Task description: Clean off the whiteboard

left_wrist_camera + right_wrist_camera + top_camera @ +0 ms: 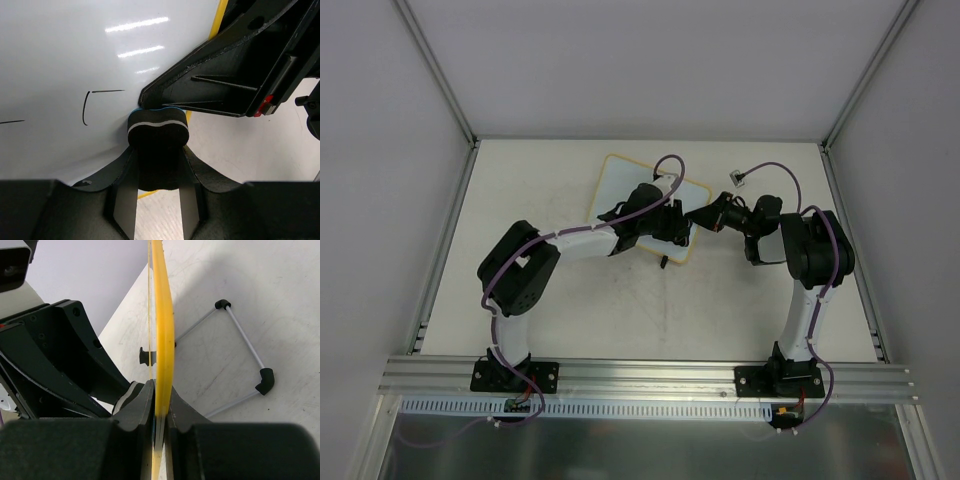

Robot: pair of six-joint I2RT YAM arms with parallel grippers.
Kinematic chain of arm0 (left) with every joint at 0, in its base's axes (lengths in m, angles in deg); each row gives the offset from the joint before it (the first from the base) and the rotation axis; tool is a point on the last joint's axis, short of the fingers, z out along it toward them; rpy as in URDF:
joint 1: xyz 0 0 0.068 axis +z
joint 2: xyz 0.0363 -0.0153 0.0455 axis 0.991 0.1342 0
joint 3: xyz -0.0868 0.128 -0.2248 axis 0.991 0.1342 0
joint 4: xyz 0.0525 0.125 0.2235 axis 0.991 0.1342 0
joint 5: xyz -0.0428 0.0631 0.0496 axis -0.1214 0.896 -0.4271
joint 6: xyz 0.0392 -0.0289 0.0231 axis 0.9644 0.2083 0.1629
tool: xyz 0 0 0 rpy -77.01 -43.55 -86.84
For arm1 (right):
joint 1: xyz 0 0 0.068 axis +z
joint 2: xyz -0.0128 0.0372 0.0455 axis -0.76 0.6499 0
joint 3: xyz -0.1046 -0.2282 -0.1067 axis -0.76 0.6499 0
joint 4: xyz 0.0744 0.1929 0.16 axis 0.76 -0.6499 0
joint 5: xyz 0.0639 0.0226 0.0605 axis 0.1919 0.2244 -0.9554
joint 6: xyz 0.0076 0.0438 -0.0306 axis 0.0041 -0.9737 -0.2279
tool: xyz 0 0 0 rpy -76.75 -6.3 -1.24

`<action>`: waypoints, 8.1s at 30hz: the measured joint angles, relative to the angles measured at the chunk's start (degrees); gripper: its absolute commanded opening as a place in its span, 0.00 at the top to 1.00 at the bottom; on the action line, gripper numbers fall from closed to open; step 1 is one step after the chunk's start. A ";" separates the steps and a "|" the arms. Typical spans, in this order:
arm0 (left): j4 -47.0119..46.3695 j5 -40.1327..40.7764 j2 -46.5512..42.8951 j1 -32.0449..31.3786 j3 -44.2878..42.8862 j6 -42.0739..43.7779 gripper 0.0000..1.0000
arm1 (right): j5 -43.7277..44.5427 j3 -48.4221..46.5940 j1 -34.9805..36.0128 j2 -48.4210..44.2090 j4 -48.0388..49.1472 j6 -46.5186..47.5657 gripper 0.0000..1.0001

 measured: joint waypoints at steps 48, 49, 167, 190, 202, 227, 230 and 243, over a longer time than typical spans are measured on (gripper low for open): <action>7.34 5.97 -3.45 14.86 -3.61 8.94 1.00 | 0.07 0.07 0.31 0.00 0.00 0.04 1.00; 7.37 6.34 -3.17 13.90 -4.04 8.94 1.00 | 0.07 0.07 0.28 0.00 0.00 0.04 1.00; 15.45 26.60 2.58 -3.82 -10.97 9.35 1.00 | 0.61 0.07 0.09 0.00 -0.46 0.04 1.00; 15.45 28.50 0.42 -4.87 -5.16 3.32 1.00 | 0.31 0.07 0.11 0.00 -0.33 0.07 1.00; 27.80 24.83 3.78 -3.87 -15.04 5.62 1.00 | 0.46 0.07 0.09 0.00 -0.28 0.07 1.00; 53.24 19.41 14.62 -1.01 -43.85 13.11 1.00 | 0.11 0.04 0.17 -0.04 0.04 0.15 1.00; 53.09 19.47 15.34 -0.94 -45.99 13.40 1.00 | 0.02 0.04 0.17 -0.09 0.02 0.28 1.00; 52.04 20.44 15.96 -1.57 -45.92 13.44 1.00 | 0.09 0.04 0.17 -0.09 -0.13 0.28 1.00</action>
